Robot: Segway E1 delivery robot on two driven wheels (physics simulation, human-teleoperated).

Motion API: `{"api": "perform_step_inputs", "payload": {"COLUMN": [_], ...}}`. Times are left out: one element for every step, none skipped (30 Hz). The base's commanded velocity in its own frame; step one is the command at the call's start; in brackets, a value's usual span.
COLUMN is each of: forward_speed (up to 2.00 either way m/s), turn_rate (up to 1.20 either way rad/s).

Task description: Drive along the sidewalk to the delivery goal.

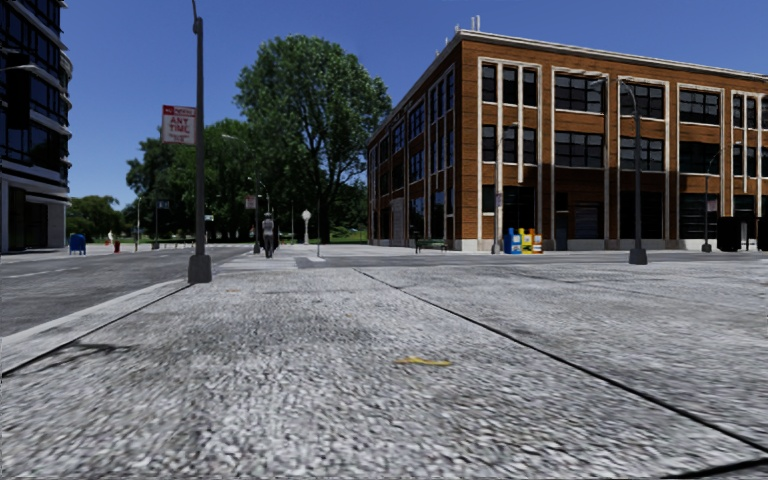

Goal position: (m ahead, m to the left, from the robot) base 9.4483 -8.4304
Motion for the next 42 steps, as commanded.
{"api": "perform_step_inputs", "payload": {"forward_speed": [1.89,1.89,1.89,1.89,1.89,1.89,1.89,1.89,1.89,1.89,1.89,1.89,1.89,1.89,1.89,1.89,1.89,1.89,1.89,1.89,1.89,1.89,1.89,1.89,1.89,1.89,1.89,1.89,1.89,1.89,1.89,1.89,1.89,1.89,1.89,1.89,1.89,1.89,1.89,1.89,1.89,1.89], "turn_rate": [-0.46,-0.47,-0.53,-0.56,-0.56,-0.57,-0.57,-0.57,-0.57,-0.57,-0.57,-0.57,-0.57,-0.57,-0.57,-0.57,-0.58,-0.61,-0.61,-0.65,-0.66,-0.66,-0.66,-0.66,-0.66,-0.66,-0.66,-0.66,-0.66,-0.66,-0.66,-0.66,-0.66,-0.66,-0.66,-0.66,-0.66,-0.66,-0.66,-0.66,-0.66,-0.66]}}
